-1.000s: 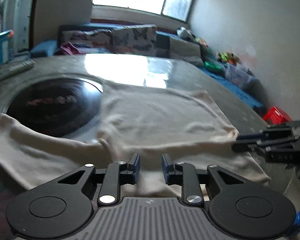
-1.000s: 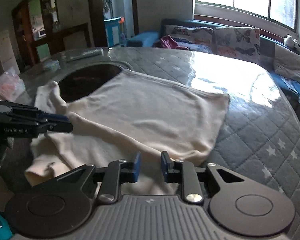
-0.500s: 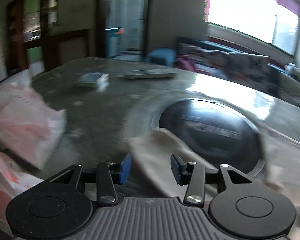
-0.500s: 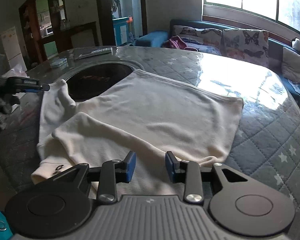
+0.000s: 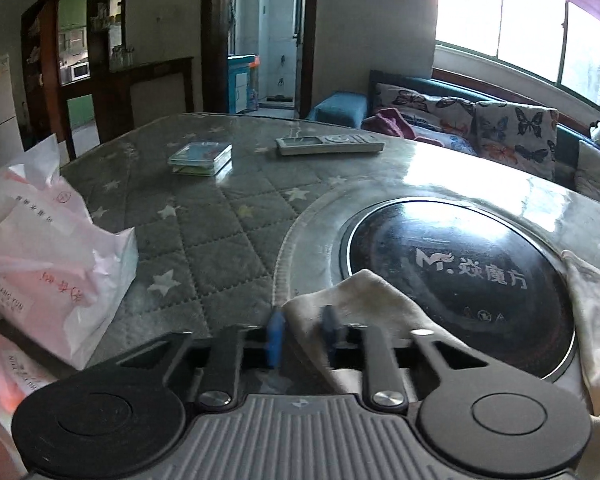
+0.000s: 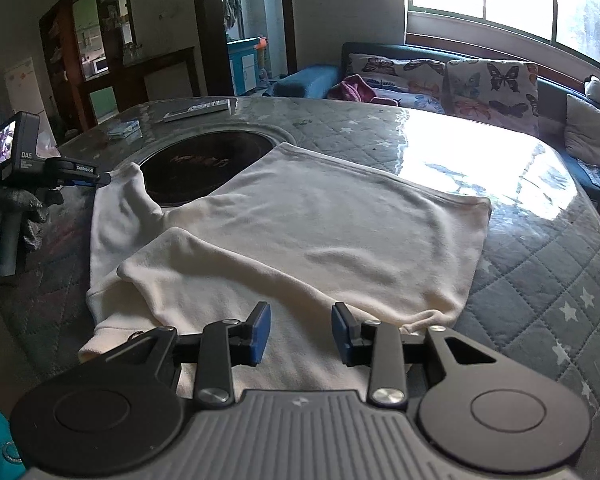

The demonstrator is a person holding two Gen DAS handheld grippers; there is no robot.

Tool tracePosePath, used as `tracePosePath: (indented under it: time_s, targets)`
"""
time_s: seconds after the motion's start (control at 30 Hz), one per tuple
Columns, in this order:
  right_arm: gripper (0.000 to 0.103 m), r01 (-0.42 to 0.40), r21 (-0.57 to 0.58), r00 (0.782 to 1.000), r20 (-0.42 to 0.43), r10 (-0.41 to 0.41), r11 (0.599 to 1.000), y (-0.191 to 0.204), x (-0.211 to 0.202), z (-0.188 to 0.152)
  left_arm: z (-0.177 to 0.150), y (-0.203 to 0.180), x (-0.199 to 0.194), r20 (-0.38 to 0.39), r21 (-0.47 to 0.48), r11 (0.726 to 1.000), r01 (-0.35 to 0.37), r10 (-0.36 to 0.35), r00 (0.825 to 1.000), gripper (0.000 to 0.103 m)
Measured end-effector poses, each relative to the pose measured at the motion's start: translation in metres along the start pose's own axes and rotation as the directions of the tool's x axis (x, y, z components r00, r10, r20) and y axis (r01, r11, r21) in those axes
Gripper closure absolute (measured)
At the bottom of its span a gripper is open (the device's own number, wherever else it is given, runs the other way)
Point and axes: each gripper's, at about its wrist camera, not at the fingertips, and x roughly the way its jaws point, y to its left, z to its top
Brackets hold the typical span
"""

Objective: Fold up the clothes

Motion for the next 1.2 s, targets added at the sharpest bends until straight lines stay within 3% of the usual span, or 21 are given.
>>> tracePosePath:
  time_s: [0.2,0.27,0.37,0.5,0.63,0.77,0.9,1.0,1.13,1.2]
  targets:
    - [0.069,0.015,0.023,1.000,0.013,-0.016,1.000,-0.005,-0.007,-0.004,0.011,-0.001,-0.030,0.057,-0.075,0.985,0.154,-0.150,0.987,0.098]
    - [0.069,0.018,0.034,1.000,0.022,-0.019,0.999,-0.007,-0.009,-0.005,0.016,-0.008,-0.048,0.084,-0.069,0.970,0.233,-0.227,0.970,0.098]
    - [0.069,0.022,0.051,0.999,0.038,-0.024,0.998,-0.011,-0.013,-0.006,0.023,-0.027,-0.079,0.121,-0.033,0.935,0.353,-0.347,0.930,0.098]
    - [0.069,0.029,0.068,0.998,0.057,-0.033,0.997,-0.016,-0.018,-0.008,0.031,-0.060,-0.118,0.140,0.017,0.851,0.526,-0.523,0.841,0.098]
    - [0.069,0.043,0.093,0.995,0.083,-0.050,0.995,-0.023,-0.026,-0.012,0.030,-0.101,-0.151,0.114,0.098,0.733,0.673,-0.680,0.724,0.098]
    - [0.069,0.063,0.136,0.992,0.104,-0.077,0.989,-0.034,-0.036,-0.016,0.014,-0.146,-0.168,0.026,0.161,0.613,0.774,-0.786,0.617,0.098]
    - [0.069,0.085,0.165,0.989,0.109,-0.104,0.983,-0.041,-0.044,-0.023,-0.012,-0.184,-0.165,-0.092,0.184,0.529,0.829,-0.830,0.550,0.097]
    - [0.069,0.104,0.179,0.986,0.108,-0.124,0.978,-0.046,-0.050,-0.026,-0.035,-0.204,-0.154,-0.193,0.204,0.489,0.848,-0.830,0.524,0.094]
    - [0.069,0.113,0.197,0.985,0.107,-0.136,0.974,-0.050,-0.054,-0.028,-0.056,-0.209,-0.142,-0.285,0.211,0.488,0.847,-0.798,0.531,0.091]
    - [0.069,0.111,0.196,0.985,0.106,-0.134,0.974,-0.050,-0.054,-0.028,-0.062,-0.205,-0.137,-0.310,0.211,0.494,0.844,-0.785,0.537,0.080]
